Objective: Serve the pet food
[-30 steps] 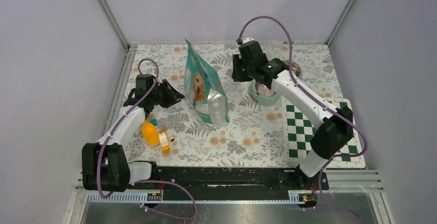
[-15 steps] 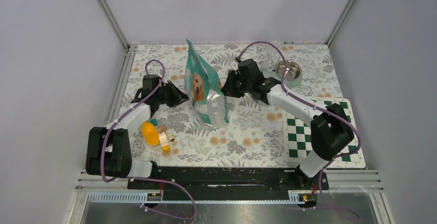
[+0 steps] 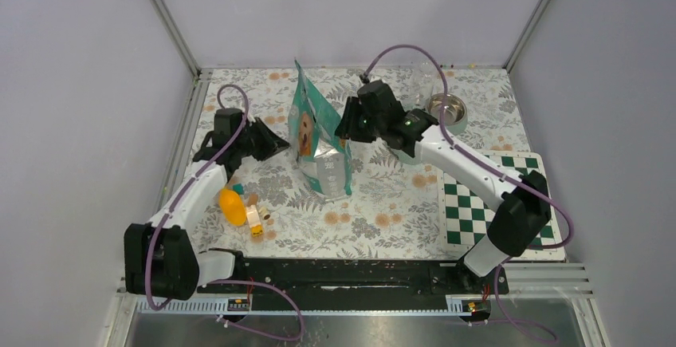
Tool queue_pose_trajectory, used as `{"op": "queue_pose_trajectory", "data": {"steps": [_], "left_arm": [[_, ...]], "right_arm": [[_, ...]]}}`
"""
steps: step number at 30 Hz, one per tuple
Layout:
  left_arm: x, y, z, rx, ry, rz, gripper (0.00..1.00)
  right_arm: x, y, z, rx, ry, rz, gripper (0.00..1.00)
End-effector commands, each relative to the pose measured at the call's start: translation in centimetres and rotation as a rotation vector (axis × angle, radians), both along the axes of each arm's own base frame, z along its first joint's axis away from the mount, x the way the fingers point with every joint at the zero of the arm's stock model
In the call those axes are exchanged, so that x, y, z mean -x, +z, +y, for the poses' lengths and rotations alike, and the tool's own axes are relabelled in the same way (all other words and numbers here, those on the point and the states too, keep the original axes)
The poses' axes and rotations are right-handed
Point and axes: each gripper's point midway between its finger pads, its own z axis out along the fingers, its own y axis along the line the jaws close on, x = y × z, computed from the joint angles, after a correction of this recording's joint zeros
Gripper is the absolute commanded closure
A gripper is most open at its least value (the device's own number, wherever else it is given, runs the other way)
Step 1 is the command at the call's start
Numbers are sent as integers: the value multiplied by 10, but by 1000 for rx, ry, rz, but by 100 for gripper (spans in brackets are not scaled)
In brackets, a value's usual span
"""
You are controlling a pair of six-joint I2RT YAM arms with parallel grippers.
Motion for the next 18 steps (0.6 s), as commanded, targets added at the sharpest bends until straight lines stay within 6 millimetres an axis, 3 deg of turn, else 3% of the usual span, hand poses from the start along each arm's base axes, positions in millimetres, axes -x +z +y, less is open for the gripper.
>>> {"op": "queue_pose_trajectory", "data": {"steps": [1,4,9,13,18], "left_arm": [[-15,85,20,-149,34,-214,88],[-14,137,18,-142,22,-319,82],[-3,192,1,-35,-43,-419,72],[8,226,-10,44,-86,-471,69],[25,266,-16,94,-123,-548,64]], "right_arm": [[-7,90,-27,69,-30,-215,52],[-2,136,-23,34,44,-300,42],[22,189,9,-120,246,-332,34],[35,205,31,-225,344,-292,31],[35,208,49,-286,386,-258,31]]}}
